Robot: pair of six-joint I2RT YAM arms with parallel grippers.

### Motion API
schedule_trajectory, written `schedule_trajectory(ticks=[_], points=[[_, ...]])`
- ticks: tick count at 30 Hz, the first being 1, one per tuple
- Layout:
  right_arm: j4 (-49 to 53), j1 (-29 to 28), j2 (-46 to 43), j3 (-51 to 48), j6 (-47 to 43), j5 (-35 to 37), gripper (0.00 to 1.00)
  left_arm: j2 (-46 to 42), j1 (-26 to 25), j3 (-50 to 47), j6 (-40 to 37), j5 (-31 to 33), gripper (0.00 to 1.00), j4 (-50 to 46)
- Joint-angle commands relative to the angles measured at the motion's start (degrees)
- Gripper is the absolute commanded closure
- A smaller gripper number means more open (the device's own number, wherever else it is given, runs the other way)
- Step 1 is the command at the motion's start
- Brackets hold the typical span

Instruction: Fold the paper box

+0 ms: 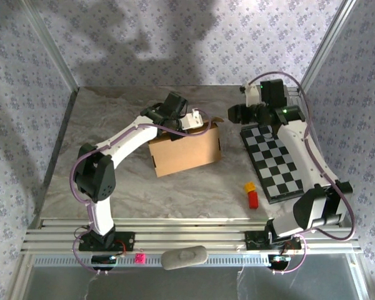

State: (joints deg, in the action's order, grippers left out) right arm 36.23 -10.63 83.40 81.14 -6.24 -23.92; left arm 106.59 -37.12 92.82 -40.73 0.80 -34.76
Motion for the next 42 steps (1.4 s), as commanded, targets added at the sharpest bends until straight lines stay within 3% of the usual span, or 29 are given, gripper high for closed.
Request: schedule_trajectory(ticks=[1, 7, 9, 13, 31, 36, 42], points=[[-2.1, 1.2, 0.9, -3.3, -24.6, -4.4, 0.55, -2.1, -0.2, -0.4, -0.3, -3.3, 1.00, -2.2], [2.0, 2.6, 5.4, -0.6, -34.9, -9.0, 0.51, -2.5, -0.3, -0.4, 0.0, -4.7, 1.00, -2.8], [2.7, 2.5, 7.4, 1.8, -34.9, -10.7, 0.52, -2.8, -0.3, -0.4, 0.0, -4.9, 1.00, -2.8], [3.8, 0.5, 9.8, 3.2, -35.3, -8.4, 0.67, -2.9, -0.3, -0.5, 0.0, -4.6, 1.00, -2.9], [2.0, -1.3, 13.0, 4.5, -33.1, -3.8, 0.62, -4.4, -0.4, -1.1, 0.4, -5.6, 1.00, -2.7], [2.4, -1.9, 14.4, 6.4, -32.0, -4.9, 0.71, -4.5, -0.4, -0.7, 0.3, -5.7, 1.00, -2.8], [2.2, -2.3, 14.8, 6.5, -31.0, -5.4, 0.73, -4.5, -0.3, -0.5, 0.2, -6.0, 1.00, -2.9]])
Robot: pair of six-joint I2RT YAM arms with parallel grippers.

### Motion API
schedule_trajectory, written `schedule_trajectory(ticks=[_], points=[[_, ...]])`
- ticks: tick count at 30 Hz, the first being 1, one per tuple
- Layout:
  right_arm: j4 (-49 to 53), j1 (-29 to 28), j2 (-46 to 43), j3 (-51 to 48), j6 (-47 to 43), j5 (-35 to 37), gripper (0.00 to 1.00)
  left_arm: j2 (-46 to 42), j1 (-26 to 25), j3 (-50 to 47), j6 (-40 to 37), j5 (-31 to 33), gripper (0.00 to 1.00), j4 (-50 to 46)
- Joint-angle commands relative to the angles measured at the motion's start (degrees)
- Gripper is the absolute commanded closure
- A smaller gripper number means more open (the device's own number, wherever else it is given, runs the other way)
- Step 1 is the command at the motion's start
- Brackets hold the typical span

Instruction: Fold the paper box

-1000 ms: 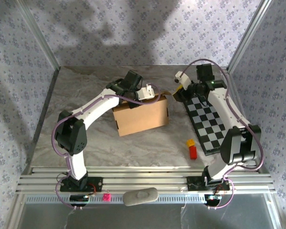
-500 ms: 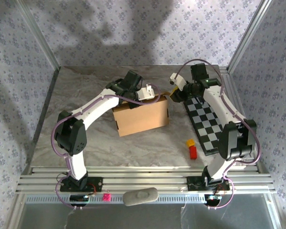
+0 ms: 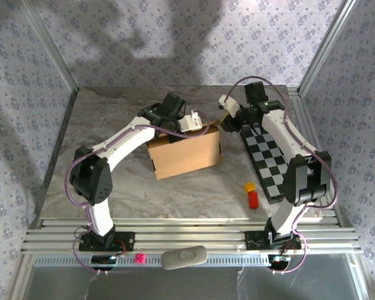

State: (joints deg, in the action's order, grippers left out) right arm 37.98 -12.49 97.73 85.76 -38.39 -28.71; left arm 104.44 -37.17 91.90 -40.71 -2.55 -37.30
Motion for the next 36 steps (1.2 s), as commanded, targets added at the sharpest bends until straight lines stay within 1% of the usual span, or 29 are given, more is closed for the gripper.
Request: schedule_trajectory(ticks=[1, 5, 14, 24, 30, 36], points=[[0.5, -0.4, 0.4, 2.2, 1.3, -0.9, 0.73, -2.4, -0.4, 0.4, 0.1, -2.7, 1.00, -0.3], [0.5, -0.7, 0.7, 2.6, 1.5, -1.3, 0.76, -2.6, -0.3, 0.6, 0.2, -3.2, 1.00, -0.4], [0.9, -1.4, 0.5, 2.7, 3.1, -1.9, 1.00, -2.7, -0.1, 1.1, 1.0, -3.0, 1.00, -0.1], [1.6, -1.6, -1.5, 2.2, 8.5, -1.1, 1.00, -2.5, 0.3, 2.5, 2.9, -3.2, 1.00, 0.0], [2.6, -1.4, -2.0, 2.8, 14.0, -2.3, 1.00, -2.2, 0.3, 3.3, 3.9, -2.7, 1.00, 0.2], [4.2, -1.3, -2.4, 4.1, 17.3, -2.6, 1.00, -2.5, 0.3, 4.0, 4.6, -2.0, 1.00, 0.3]])
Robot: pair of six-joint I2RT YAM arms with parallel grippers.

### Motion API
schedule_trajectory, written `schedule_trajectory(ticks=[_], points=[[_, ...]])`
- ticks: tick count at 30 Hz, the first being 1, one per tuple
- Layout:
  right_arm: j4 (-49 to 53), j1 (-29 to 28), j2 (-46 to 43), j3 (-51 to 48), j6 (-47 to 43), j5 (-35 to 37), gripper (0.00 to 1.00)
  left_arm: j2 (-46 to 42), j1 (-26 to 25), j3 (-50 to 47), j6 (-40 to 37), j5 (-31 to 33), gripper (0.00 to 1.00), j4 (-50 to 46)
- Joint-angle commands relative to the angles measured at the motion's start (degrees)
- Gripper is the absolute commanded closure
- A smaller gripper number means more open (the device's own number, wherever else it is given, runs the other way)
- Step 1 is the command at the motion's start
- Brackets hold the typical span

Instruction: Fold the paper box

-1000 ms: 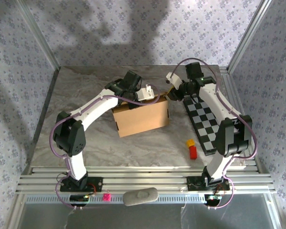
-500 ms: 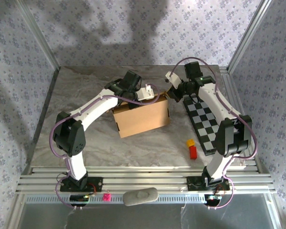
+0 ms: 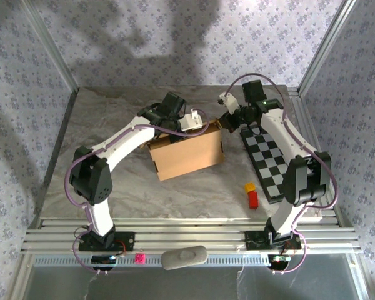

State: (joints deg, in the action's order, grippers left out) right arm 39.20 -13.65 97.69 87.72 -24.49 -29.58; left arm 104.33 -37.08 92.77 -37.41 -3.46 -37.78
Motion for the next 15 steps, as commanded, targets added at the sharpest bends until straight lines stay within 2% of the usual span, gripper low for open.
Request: schedule_trajectory(ticks=[1, 15], points=[[2.9, -0.2, -2.5, 2.3, 4.1, -1.4, 1.00, -2.4, 0.2, 3.1, 1.4, -1.0, 1.00, 0.7], [6.9, -1.1, -2.9, 5.3, 16.6, 2.3, 1.00, -1.9, 0.1, 4.3, 1.5, -1.0, 0.99, 0.1]])
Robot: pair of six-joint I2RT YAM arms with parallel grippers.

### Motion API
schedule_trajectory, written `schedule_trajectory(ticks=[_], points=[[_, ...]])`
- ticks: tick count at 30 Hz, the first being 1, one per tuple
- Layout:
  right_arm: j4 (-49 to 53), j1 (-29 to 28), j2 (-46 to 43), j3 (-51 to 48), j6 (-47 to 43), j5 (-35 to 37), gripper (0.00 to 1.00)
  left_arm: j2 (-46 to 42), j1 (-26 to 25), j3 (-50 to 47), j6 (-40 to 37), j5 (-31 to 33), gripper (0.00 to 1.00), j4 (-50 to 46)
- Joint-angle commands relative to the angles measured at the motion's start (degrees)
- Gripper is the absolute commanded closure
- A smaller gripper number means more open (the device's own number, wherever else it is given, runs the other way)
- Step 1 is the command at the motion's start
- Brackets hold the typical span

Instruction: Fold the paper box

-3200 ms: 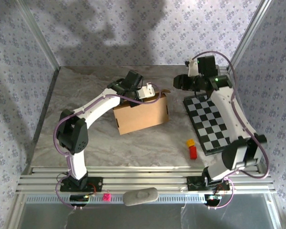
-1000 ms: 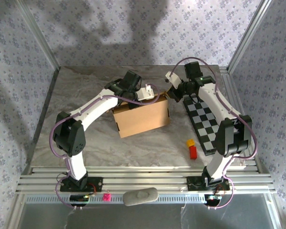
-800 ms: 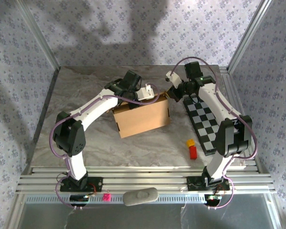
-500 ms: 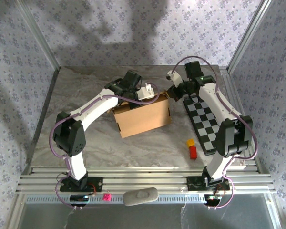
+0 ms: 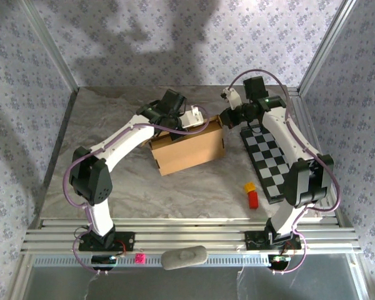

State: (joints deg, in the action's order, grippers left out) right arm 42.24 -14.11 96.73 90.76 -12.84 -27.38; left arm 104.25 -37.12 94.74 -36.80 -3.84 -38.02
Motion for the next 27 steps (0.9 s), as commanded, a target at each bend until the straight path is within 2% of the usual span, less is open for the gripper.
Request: schedule_trajectory(ticks=[1, 5, 15, 27], points=[[4.4, -0.7, -1.6, 2.9, 5.8, 0.1, 1.00, -1.8, 0.1, 2.3, 1.0, -0.7, 0.98, 0.4], [7.1, -1.1, -0.2, 6.1, 9.8, 0.7, 1.00, -1.6, 0.1, 2.7, 1.4, -0.7, 0.96, 0.5], [15.3, -2.0, 4.2, 13.5, 12.8, 2.1, 1.00, -1.7, 0.0, 2.6, 1.7, -1.3, 0.94, 0.2], [14.6, -1.7, 4.5, 12.2, 13.4, 2.1, 1.00, -1.2, -0.3, 2.0, 1.6, -0.4, 0.95, 0.3]])
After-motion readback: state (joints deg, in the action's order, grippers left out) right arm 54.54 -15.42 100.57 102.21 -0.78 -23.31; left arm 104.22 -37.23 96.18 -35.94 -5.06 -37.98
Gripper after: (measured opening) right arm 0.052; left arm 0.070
